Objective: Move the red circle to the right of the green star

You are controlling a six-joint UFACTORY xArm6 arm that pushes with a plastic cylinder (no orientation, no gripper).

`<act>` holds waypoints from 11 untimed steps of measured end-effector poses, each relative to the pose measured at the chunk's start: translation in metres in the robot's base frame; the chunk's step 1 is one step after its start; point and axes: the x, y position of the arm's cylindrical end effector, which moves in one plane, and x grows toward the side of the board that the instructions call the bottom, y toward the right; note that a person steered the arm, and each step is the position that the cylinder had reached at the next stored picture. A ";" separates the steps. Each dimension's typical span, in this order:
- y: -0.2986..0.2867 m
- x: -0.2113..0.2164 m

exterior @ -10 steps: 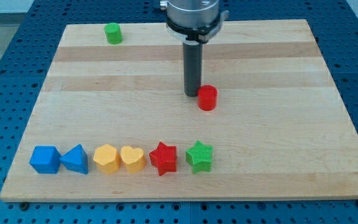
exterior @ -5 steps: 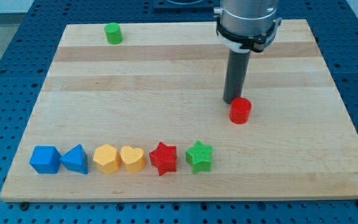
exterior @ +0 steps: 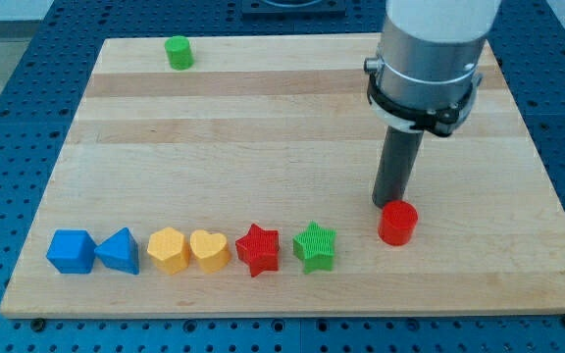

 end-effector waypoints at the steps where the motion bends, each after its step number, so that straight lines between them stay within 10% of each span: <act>1: 0.000 0.011; 6: 0.063 0.034; 11: 0.008 0.050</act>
